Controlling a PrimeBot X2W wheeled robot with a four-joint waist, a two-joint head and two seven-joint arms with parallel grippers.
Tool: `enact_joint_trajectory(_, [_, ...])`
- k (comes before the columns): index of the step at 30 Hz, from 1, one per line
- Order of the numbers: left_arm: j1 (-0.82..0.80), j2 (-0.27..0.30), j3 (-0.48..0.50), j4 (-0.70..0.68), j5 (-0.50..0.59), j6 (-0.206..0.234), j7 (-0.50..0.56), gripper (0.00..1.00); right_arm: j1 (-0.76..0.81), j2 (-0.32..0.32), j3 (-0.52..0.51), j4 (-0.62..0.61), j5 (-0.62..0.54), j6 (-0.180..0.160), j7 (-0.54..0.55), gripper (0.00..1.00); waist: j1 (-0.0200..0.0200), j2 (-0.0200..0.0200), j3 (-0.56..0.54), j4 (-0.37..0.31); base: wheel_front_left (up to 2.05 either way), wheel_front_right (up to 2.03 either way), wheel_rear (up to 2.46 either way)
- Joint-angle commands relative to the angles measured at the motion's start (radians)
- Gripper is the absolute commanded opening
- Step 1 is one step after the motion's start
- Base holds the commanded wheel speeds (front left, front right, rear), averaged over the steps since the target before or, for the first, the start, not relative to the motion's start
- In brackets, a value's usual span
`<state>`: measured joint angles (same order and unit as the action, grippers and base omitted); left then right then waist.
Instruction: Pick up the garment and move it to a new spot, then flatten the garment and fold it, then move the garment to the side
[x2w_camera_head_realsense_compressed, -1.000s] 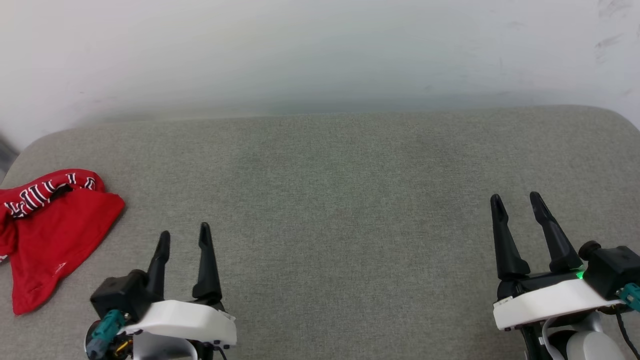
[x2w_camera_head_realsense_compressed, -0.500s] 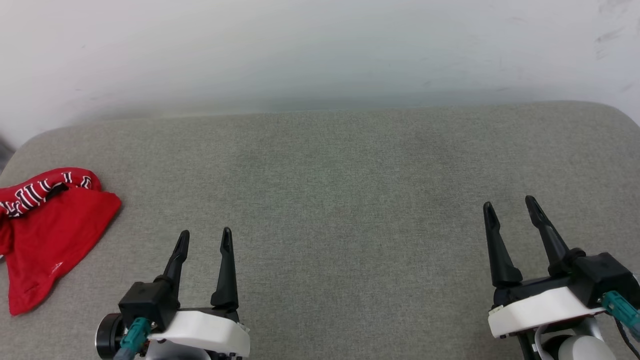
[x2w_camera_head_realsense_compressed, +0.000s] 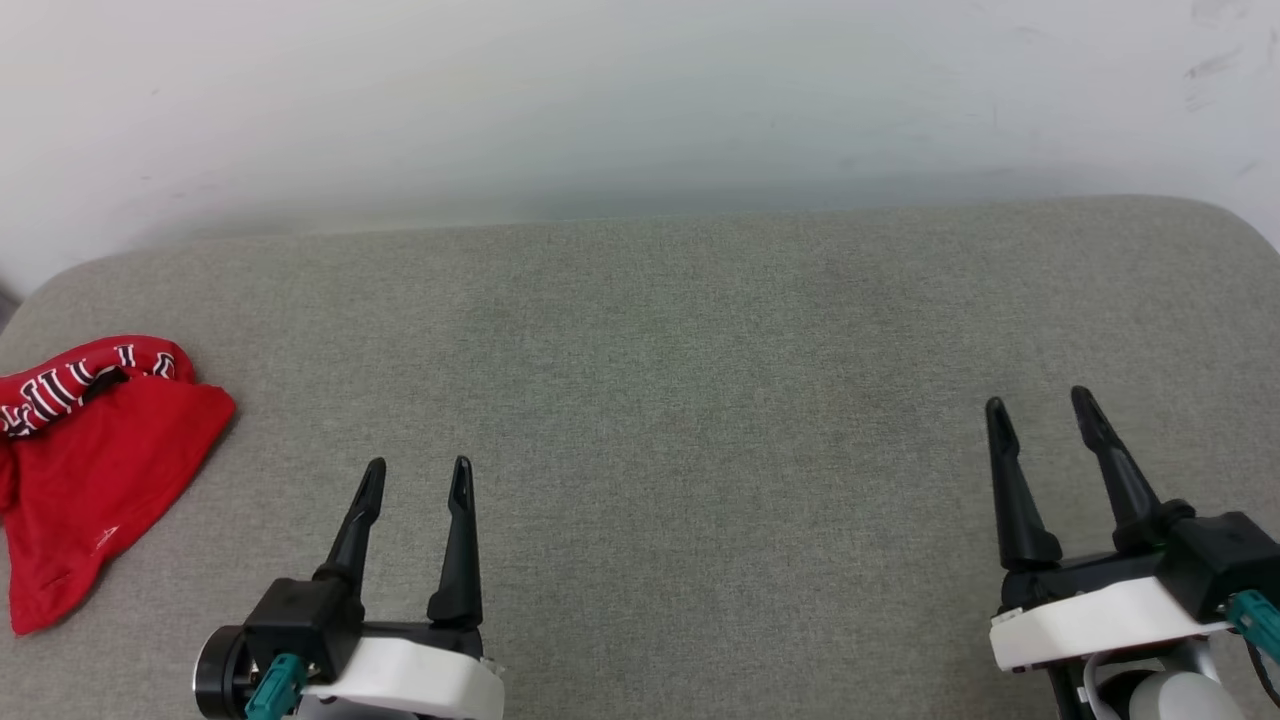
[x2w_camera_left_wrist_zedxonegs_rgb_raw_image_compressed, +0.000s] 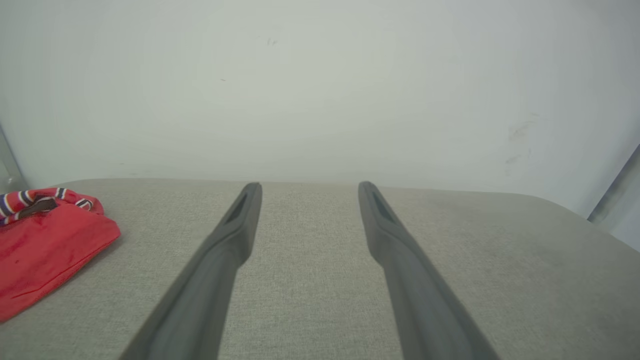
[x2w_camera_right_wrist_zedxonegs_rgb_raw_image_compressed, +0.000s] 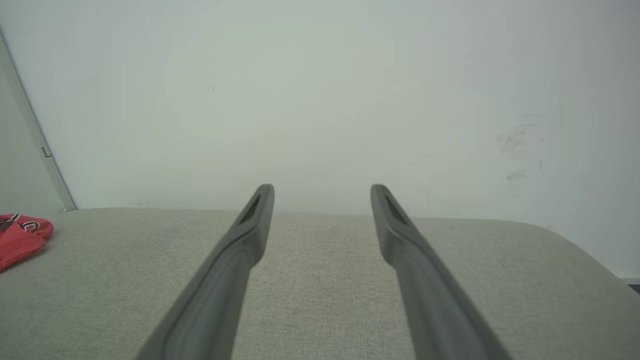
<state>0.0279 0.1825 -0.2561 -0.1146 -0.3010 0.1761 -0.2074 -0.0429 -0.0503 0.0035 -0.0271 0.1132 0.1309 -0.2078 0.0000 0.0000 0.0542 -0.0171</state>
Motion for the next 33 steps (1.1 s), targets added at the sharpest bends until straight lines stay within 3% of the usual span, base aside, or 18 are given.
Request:
enact_joint_trajectory(1, [0.008,-0.002,0.006,-0.007,0.014,-0.012,-0.009,1.0,0.001,0.0,-0.004,-0.005,-0.001,0.0,-0.008,1.0,0.0,0.0,0.0,0.0,0.0,0.0,0.0])
enact_joint_trajectory(9, [0.049,-0.072,0.109,0.006,0.075,-0.147,-0.027,1.0,0.011,0.0,-0.016,0.004,-0.009,0.0,-0.025,1.0,0.0,0.0,0.003,-0.004,0.0,0.0,0.0])
enact_joint_trajectory(16, [0.062,-0.111,0.162,0.013,0.144,-0.218,-0.039,1.0,0.018,0.0,-0.011,0.002,-0.052,0.0,-0.039,1.0,0.0,0.0,0.003,0.0,0.0,0.0,0.0])
enact_joint_trajectory(23, [0.07,-0.125,0.189,0.01,0.206,-0.248,-0.053,1.0,0.028,0.0,0.01,-0.001,-0.085,0.0,-0.053,1.0,0.0,0.0,0.007,0.044,0.0,0.0,0.0])
enact_joint_trajectory(33, [0.087,-0.131,0.232,0.014,0.244,-0.261,-0.058,1.0,0.045,0.001,0.052,0.008,-0.101,0.0,-0.058,1.0,0.0,0.0,-0.008,0.204,0.0,0.0,0.0])
